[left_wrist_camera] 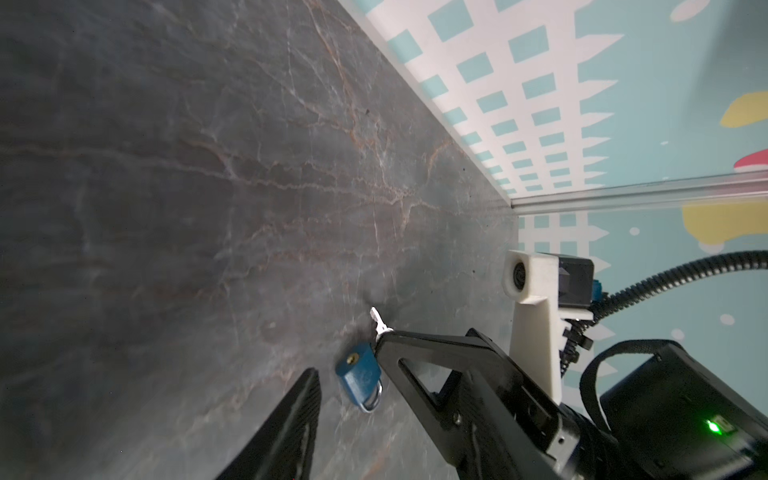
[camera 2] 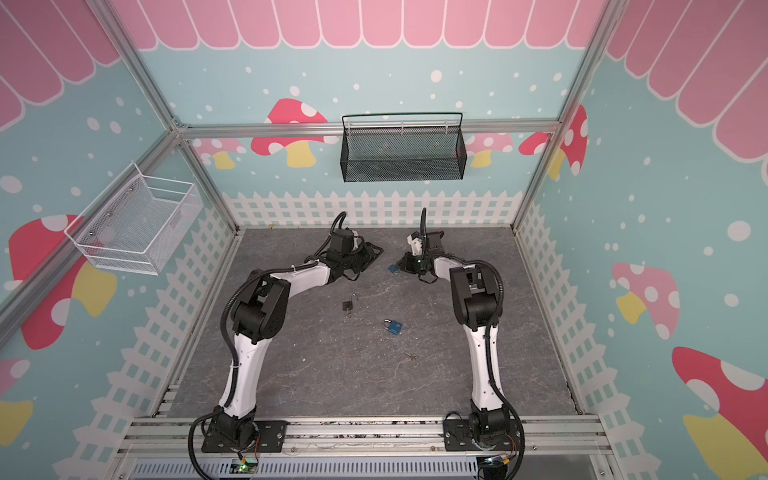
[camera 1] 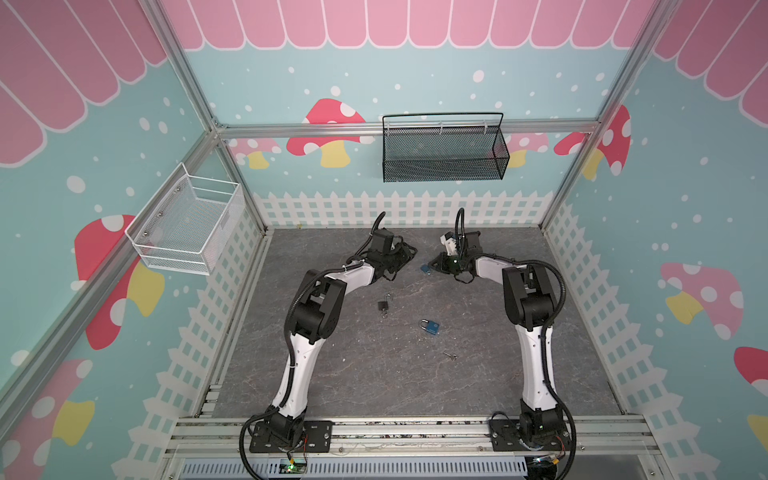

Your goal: Unlock with the key

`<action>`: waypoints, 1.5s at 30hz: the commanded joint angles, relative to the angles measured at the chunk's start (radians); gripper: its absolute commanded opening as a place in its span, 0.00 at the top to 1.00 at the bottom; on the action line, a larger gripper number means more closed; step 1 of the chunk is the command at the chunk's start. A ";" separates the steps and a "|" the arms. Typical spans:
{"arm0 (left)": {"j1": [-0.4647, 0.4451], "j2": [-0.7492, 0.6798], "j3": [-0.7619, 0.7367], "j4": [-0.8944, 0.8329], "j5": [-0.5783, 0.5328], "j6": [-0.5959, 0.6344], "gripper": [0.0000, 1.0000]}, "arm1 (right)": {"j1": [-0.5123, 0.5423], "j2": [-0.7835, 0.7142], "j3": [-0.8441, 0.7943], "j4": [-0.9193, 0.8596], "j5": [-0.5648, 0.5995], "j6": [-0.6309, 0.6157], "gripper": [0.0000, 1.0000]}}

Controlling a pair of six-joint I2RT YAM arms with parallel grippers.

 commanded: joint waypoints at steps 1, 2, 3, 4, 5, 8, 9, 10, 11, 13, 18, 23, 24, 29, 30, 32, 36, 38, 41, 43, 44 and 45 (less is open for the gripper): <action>-0.017 -0.102 -0.088 -0.042 -0.047 0.066 0.46 | 0.045 -0.019 -0.074 -0.023 -0.023 -0.045 1.00; -0.016 -0.126 -0.128 -0.033 -0.048 0.057 0.46 | 0.055 -0.023 -0.083 -0.020 -0.029 -0.048 1.00; -0.016 -0.148 -0.161 -0.019 -0.044 0.052 0.46 | 0.065 -0.028 -0.092 -0.015 -0.031 -0.051 1.00; -0.017 -0.176 -0.198 -0.011 -0.044 0.050 0.46 | 0.077 -0.035 -0.104 -0.010 -0.026 -0.054 1.00; -0.020 -0.204 -0.228 -0.013 -0.050 0.058 0.46 | 0.088 -0.045 -0.113 -0.013 -0.019 -0.056 1.00; -0.021 -0.276 -0.291 -0.053 -0.090 0.092 0.46 | 0.122 -0.087 -0.170 0.014 -0.021 -0.046 1.00; -0.018 -0.291 -0.307 -0.058 -0.099 0.098 0.46 | 0.135 -0.091 -0.172 0.018 -0.018 -0.043 1.00; -0.011 -0.305 -0.324 -0.059 -0.101 0.099 0.46 | 0.147 -0.087 -0.162 0.021 -0.013 -0.040 1.00; 0.000 -0.316 -0.342 -0.055 -0.101 0.095 0.46 | 0.152 -0.077 -0.141 0.016 -0.005 -0.038 1.00; 0.018 -0.331 -0.367 -0.047 -0.091 0.079 0.46 | 0.153 -0.068 -0.125 0.022 0.013 -0.030 1.00; 0.025 -0.367 -0.406 -0.053 -0.096 0.097 0.46 | 0.182 -0.029 -0.088 0.014 0.016 -0.023 1.00; 0.069 -0.388 -0.432 -0.065 -0.085 0.092 0.46 | 0.221 0.011 -0.024 -0.031 0.015 -0.061 1.00; 0.074 -0.396 -0.442 -0.064 -0.087 0.090 0.46 | 0.226 0.021 -0.009 -0.049 0.017 -0.067 1.00; 0.100 -0.462 -0.509 -0.085 -0.109 0.087 0.46 | 0.252 0.030 0.003 -0.089 0.005 -0.096 1.00; 0.102 -0.476 -0.517 -0.102 -0.117 0.096 0.46 | 0.255 0.025 -0.004 -0.099 0.000 -0.109 1.00; 0.103 -0.503 -0.530 -0.136 -0.127 0.111 0.46 | 0.264 0.011 -0.027 -0.118 -0.001 -0.130 1.00; 0.095 -0.544 -0.565 -0.139 -0.111 0.097 0.46 | 0.267 -0.059 -0.123 -0.125 0.049 -0.143 1.00; 0.080 -0.566 -0.582 -0.138 -0.123 0.094 0.46 | 0.271 -0.085 -0.151 -0.122 0.039 -0.162 1.00; 0.056 -0.601 -0.607 -0.142 -0.138 0.088 0.46 | 0.292 -0.087 -0.138 -0.171 0.019 -0.221 1.00; 0.038 -0.634 -0.629 -0.146 -0.159 0.083 0.46 | 0.311 -0.082 -0.133 -0.178 0.012 -0.238 1.00; 0.035 -0.646 -0.640 -0.147 -0.168 0.080 0.46 | 0.318 -0.080 -0.125 -0.178 0.015 -0.238 1.00; 0.035 -0.663 -0.652 -0.146 -0.177 0.079 0.46 | 0.323 -0.075 -0.114 -0.179 0.022 -0.231 1.00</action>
